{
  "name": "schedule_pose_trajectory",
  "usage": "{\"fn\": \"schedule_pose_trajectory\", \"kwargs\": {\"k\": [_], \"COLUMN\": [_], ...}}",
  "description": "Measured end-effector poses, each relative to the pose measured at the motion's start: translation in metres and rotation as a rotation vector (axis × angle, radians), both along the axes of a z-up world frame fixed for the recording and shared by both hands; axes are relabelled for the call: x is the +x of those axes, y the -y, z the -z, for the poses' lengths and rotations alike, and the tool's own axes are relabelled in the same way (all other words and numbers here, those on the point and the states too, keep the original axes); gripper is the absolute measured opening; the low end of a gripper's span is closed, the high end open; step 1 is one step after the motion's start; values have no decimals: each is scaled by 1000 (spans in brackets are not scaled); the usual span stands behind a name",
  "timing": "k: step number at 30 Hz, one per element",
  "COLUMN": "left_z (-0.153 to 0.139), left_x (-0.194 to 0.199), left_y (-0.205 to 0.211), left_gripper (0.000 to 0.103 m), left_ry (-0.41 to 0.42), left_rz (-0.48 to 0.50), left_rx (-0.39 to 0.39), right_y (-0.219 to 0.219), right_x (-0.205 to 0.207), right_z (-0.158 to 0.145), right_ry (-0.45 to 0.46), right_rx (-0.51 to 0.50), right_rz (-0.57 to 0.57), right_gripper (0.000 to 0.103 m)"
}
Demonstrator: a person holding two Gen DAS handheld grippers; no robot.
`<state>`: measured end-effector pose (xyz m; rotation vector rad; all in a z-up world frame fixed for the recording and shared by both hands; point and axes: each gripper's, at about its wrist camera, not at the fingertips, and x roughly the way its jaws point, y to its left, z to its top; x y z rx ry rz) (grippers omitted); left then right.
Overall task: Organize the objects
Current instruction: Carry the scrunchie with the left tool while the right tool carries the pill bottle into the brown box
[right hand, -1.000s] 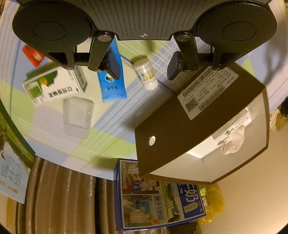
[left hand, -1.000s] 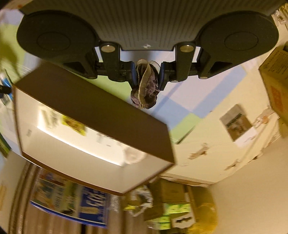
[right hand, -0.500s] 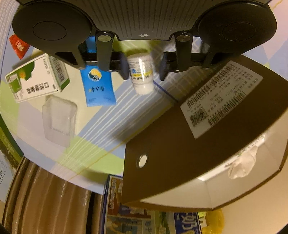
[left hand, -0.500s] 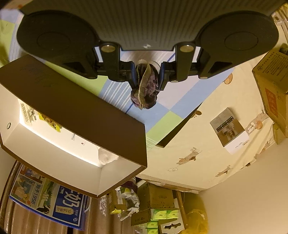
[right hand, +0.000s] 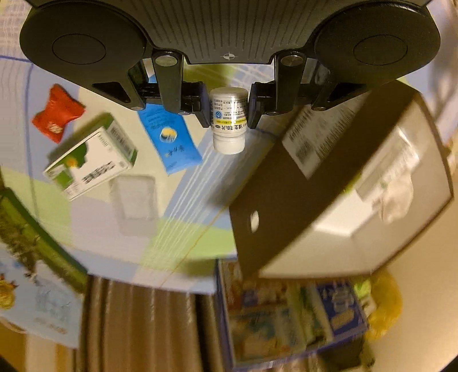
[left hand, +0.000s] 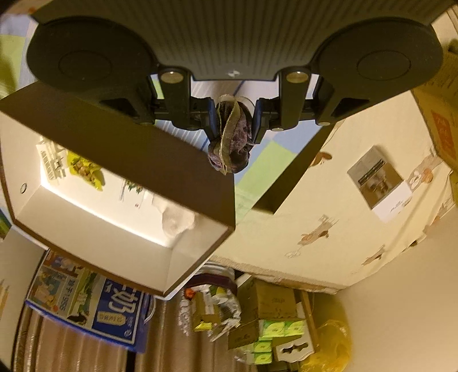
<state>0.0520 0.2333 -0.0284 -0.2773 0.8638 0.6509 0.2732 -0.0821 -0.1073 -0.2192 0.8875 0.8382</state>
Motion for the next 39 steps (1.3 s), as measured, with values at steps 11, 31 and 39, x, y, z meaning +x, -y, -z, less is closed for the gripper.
{"fn": "schedule_pose_trajectory", "kwargs": {"k": [11, 31, 39], "left_z": [-30, -38, -24], "left_x": [29, 106, 134], "left_y": [-13, -2, -6], "left_gripper": [20, 21, 21], "left_ry": [47, 74, 39], "left_rz": [159, 404, 459], "left_rx": [6, 4, -22], "right_y": [-32, -126, -148], "right_x": [-36, -72, -65], "right_z": [-80, -87, -79], "right_ry": [57, 17, -4], "right_rx": [181, 217, 180], "right_rz": [-29, -173, -158], "right_gripper": [24, 24, 24]}}
